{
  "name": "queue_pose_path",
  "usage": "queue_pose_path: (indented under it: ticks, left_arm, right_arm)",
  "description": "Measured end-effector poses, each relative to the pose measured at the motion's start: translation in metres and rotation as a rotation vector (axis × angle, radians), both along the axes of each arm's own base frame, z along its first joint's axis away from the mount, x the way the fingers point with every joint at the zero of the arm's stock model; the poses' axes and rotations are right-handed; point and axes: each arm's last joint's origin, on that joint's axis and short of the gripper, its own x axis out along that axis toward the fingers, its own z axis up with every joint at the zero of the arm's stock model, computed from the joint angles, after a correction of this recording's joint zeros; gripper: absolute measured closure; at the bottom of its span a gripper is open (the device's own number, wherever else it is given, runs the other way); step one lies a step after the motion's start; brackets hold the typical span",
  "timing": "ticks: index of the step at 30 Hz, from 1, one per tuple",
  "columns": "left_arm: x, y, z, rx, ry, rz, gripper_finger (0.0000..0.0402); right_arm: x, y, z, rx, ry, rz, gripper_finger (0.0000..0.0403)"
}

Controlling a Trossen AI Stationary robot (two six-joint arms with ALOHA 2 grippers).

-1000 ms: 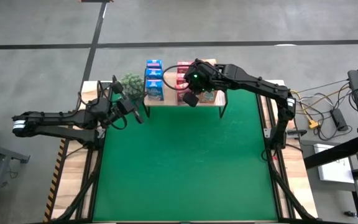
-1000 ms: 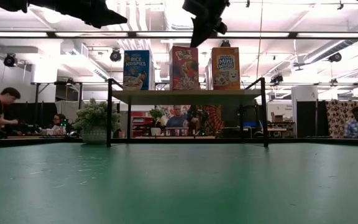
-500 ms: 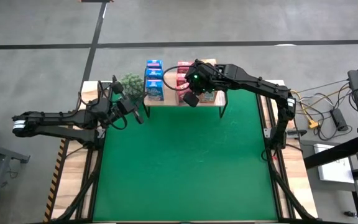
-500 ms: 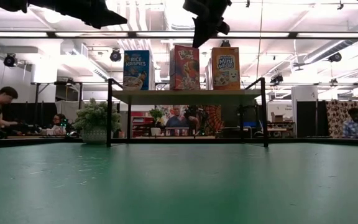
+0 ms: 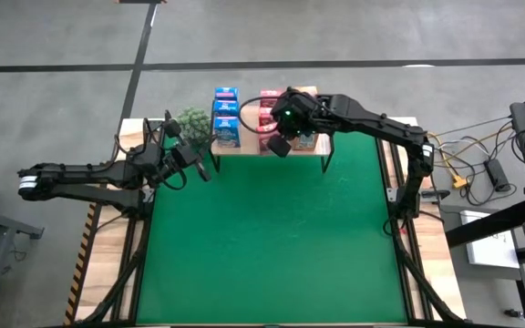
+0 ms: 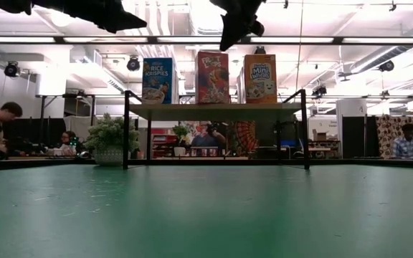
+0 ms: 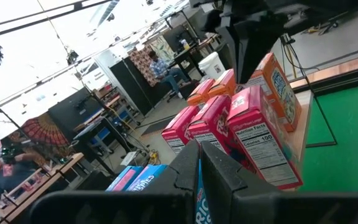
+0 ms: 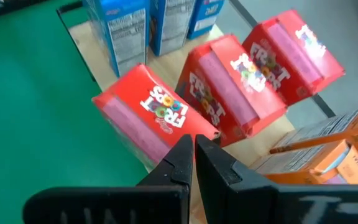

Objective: Stack cereal on shelf
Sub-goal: Put the red cereal box on the shelf aligned with the other red cereal boxes

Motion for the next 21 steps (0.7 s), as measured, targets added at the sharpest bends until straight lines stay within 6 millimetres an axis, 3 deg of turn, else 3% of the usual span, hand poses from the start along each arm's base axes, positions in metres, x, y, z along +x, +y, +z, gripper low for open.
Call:
queue_pose_path:
  ticks: [11, 21]
  left_arm:
    - [0.000, 0.000, 0.000, 0.000, 0.000, 0.000, 0.0402]
    - [0.000, 0.000, 0.000, 0.000, 0.003, 0.000, 0.0402]
  right_arm:
    - [0.012, 0.011, 0.012, -0.057, -0.099, 0.125, 0.0394]
    - [0.040, 0.005, -0.009, -0.121, -0.082, 0.216, 0.0394]
